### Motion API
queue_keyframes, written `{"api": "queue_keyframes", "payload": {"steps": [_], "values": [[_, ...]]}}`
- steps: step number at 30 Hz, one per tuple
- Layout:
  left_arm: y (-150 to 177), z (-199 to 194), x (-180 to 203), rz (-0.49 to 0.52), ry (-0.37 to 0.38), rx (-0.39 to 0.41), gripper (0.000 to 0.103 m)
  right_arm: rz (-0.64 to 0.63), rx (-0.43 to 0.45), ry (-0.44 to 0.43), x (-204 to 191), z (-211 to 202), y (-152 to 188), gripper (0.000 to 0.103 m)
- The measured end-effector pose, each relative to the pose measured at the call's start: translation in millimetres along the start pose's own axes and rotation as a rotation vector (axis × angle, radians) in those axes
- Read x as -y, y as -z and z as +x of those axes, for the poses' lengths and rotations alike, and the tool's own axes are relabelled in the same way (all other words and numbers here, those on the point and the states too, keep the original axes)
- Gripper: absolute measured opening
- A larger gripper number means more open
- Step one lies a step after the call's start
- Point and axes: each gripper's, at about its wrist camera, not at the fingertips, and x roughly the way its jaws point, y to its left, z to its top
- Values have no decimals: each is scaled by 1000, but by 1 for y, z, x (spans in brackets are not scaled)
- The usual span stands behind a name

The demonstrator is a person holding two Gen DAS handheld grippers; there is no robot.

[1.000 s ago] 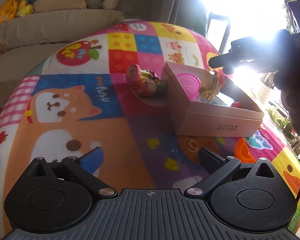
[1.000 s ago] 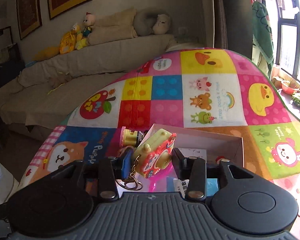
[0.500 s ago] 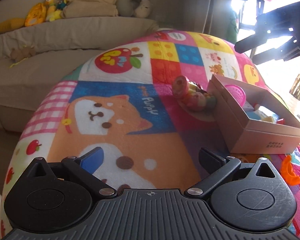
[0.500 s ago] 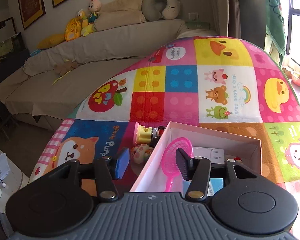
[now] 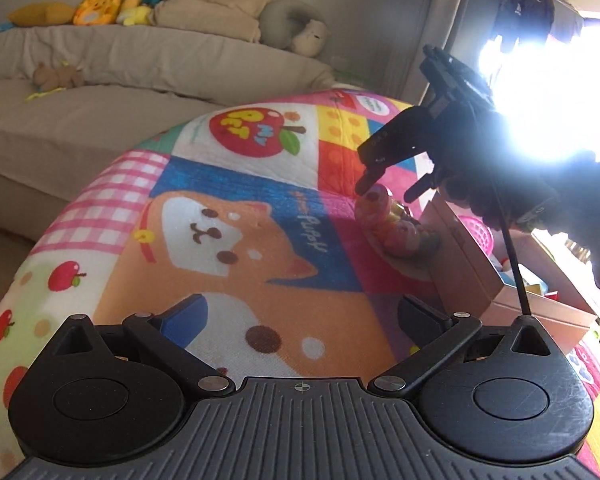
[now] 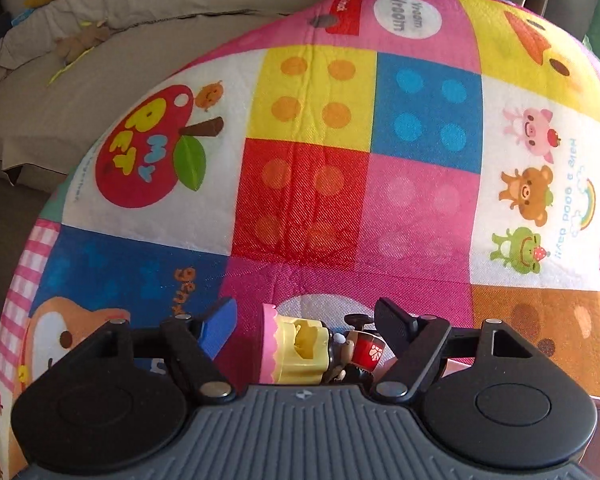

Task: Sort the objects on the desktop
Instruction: 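Grasp the small yellow pink-topped toy with the right tool, then drop the yellow toy into the box with the right tool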

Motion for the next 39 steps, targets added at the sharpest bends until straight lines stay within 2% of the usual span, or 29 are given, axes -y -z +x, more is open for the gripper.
{"api": "queue_keyframes", "payload": {"steps": [2,6,8,12,14,22,24,27,29,32,35,37,39], "values": [[0,-1,-3,-15,10,3,103,-25,-15,35,-4,12,0,71],[-1,-4,-6,-33,3,14,103,-96,0,96,-18,20,5,70],[-2,-5,-6,-37,-1,18,103,-124,-4,104,-23,19,9,64],[-1,-6,-5,-31,-3,23,103,-124,-3,170,-23,19,10,62],[-1,-6,-4,-27,-1,23,103,-92,-13,160,-18,20,10,63],[0,-6,-3,-22,4,10,103,-177,-12,143,-38,10,24,58],[1,-5,-1,-8,16,-4,103,-172,-33,95,-42,3,29,58],[3,-6,3,22,40,-21,103,-164,-93,-30,-50,-12,46,57],[4,-10,4,30,62,-28,103,-175,-135,-105,-57,-24,70,57],[7,-16,4,41,95,-50,103,-234,-139,-171,-69,-49,110,58],[15,-21,7,72,104,-83,103,-207,-179,-325,-64,-70,138,56],[21,-22,12,97,114,-111,103,-189,-119,-385,-57,-94,152,56],[25,-23,19,121,135,-134,103,-201,3,-380,-48,-125,166,57]]}}
